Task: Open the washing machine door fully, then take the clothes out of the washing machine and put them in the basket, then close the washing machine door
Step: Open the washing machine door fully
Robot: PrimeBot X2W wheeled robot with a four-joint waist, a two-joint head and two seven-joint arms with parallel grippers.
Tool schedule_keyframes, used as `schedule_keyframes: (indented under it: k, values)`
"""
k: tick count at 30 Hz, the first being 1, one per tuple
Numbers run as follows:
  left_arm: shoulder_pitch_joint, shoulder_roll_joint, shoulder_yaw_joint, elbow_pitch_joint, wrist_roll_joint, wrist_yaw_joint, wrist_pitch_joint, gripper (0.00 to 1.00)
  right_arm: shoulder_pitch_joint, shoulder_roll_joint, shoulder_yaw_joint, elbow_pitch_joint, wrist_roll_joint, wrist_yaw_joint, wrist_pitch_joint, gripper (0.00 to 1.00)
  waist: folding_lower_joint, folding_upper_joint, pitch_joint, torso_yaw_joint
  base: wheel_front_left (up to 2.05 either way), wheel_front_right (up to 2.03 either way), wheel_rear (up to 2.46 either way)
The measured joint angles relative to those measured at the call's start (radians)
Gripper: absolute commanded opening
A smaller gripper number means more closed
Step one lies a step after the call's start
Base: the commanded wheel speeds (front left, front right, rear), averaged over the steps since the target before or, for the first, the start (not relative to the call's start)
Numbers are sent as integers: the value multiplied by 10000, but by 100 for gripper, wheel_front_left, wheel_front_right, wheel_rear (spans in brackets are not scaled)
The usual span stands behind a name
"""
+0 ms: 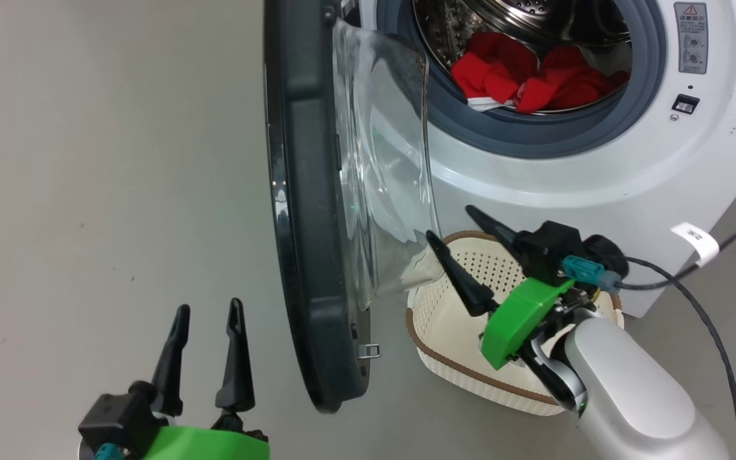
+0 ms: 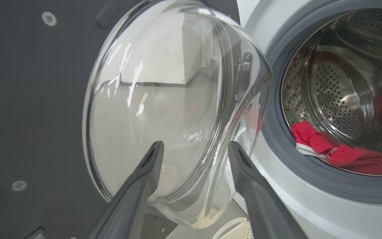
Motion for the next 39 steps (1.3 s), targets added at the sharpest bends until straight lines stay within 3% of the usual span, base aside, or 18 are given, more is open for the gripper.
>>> schedule_keyframes:
  k: [10,39]
  values:
    - [81,0,104,-196,96,0,0,100,1350,428,-1779,-880,-2357,0,-1313,100,0,0,-204,-48,0,0,0]
    - [405,6,299,-213,522,-29,0,100,4116,537,-2901,-2986,-2107,0,-1912,100,0,0,-653,-144,0,0,0]
